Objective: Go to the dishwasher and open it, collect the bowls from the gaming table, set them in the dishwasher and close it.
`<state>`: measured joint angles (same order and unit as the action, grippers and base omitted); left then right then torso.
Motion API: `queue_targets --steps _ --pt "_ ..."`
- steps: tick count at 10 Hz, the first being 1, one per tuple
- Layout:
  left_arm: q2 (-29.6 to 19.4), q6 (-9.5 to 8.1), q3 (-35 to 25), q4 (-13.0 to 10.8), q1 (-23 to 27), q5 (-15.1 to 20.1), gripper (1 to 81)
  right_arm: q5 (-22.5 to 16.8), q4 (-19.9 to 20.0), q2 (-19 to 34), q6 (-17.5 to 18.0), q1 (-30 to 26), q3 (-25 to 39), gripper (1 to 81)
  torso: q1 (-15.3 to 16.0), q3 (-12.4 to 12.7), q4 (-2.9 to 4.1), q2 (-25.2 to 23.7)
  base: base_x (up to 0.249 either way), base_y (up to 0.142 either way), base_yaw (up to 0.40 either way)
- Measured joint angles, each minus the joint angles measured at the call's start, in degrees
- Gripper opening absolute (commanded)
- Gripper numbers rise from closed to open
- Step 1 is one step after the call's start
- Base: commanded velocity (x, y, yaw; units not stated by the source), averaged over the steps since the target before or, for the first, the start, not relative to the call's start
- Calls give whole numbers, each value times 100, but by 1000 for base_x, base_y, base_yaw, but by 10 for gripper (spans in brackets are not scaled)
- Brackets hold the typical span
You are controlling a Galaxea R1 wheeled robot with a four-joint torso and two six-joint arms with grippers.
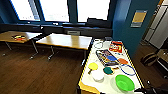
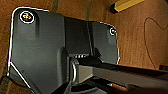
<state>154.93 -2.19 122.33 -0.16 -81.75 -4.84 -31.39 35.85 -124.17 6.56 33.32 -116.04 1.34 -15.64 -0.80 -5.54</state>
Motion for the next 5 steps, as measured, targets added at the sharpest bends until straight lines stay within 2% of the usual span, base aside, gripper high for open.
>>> queue_targets --steps 5 --pt "9 0 18 0 17 -11 811 24 -2 0 0 -60 -258 811 2 -46 0 5 0 0 0"
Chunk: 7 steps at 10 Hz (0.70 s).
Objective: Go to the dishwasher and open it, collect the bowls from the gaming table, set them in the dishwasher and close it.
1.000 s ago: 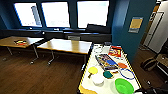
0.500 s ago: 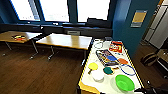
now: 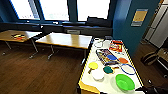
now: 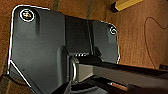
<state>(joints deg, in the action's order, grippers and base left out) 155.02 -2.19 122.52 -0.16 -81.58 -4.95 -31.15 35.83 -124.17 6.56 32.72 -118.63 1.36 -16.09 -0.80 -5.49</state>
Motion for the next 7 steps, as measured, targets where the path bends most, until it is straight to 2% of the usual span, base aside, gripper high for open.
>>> queue_targets --steps 3,7 --pt "11 0 45 0 2 0 811 -7 2 2 -11 11 -533 811 0 0 0 0 0 0 0" --pt "37 0 56 0 2 -1 811 -35 16 -286 -4 -191 -538 811 0 0 0 0 0 0 0"
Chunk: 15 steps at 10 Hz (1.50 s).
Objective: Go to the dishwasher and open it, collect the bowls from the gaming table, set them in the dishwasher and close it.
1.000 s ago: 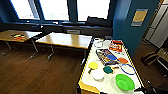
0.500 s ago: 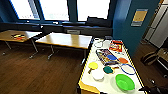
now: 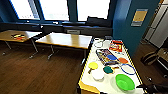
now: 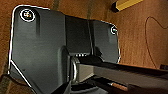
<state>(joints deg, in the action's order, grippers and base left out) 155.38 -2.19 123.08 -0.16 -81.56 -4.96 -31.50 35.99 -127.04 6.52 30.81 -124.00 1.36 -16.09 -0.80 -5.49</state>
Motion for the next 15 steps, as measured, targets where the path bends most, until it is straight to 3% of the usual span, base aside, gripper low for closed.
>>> queue_targets --steps 5,9,15 --pt "13 0 27 0 49 1 811 0 43 -245 23 -232 -100 811 0 -2 0 0 0 0 0" --pt "104 0 193 0 46 17 811 2 249 -499 23 -118 -585 811 0 -2 0 2 0 0 0" --pt "176 -6 308 0 49 28 811 33 475 -596 22 254 -624 811 2 -2 0 2 0 0 0"
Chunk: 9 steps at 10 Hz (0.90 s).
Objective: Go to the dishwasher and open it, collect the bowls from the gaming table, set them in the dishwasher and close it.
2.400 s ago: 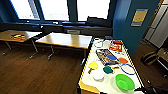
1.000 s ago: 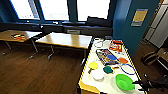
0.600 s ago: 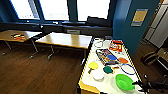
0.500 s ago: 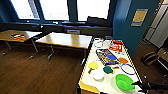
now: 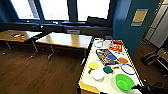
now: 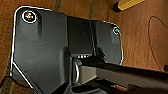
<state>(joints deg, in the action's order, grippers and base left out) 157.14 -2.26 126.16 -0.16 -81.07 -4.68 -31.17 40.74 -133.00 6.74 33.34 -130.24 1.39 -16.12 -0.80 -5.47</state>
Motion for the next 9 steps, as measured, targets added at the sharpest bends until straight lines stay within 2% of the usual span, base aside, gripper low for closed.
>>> queue_targets --steps 3,9 --pt "2 -9 2 0 0 6 811 22 350 -2 -51 141 -5 811 -2 0 0 0 0 0 0" --pt "2 -11 29 0 0 11 811 11 429 56 -63 0 -79 811 0 0 0 0 0 0 0"
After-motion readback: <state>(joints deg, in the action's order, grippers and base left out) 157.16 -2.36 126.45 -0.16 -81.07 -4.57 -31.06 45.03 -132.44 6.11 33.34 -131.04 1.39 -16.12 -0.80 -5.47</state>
